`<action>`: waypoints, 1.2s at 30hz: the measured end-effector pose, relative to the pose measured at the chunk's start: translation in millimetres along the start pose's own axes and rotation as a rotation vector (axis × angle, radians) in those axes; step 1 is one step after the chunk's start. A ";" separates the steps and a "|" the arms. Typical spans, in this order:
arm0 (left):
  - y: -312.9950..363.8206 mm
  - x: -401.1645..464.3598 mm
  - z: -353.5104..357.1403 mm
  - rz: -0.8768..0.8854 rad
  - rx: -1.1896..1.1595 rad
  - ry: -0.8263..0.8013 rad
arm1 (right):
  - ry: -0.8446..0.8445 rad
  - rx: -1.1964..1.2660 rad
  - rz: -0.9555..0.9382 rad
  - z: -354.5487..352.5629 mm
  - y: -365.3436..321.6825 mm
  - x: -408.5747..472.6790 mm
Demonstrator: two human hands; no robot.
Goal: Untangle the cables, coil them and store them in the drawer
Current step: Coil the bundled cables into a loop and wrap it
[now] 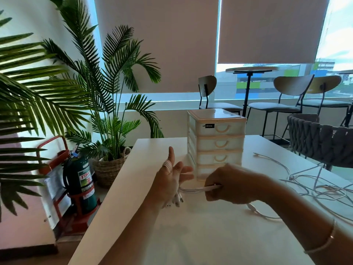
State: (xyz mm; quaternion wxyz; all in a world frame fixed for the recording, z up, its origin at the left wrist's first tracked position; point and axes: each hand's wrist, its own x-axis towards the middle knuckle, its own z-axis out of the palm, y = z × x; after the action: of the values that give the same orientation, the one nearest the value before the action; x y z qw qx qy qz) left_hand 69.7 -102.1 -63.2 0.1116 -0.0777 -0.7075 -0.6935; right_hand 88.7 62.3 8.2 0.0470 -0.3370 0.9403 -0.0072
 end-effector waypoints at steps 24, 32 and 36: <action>-7.4 -5.4 16.7 -0.255 -0.332 -0.723 | 0.238 0.719 -0.151 -25.6 41.0 29.9; -6.8 -5.3 15.5 -0.236 -0.509 -0.714 | 0.296 0.717 -0.067 -0.5 50.1 47.6; -6.7 -2.9 10.2 -0.157 -0.687 -0.826 | 0.368 0.668 0.047 12.0 61.3 49.4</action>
State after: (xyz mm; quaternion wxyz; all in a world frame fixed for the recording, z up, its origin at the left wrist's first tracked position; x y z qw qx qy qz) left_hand 70.2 -92.0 -70.6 -0.2599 -0.3226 -0.4286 -0.8029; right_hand 13.1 78.6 -10.6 -0.0149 -0.2743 0.8864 -0.3727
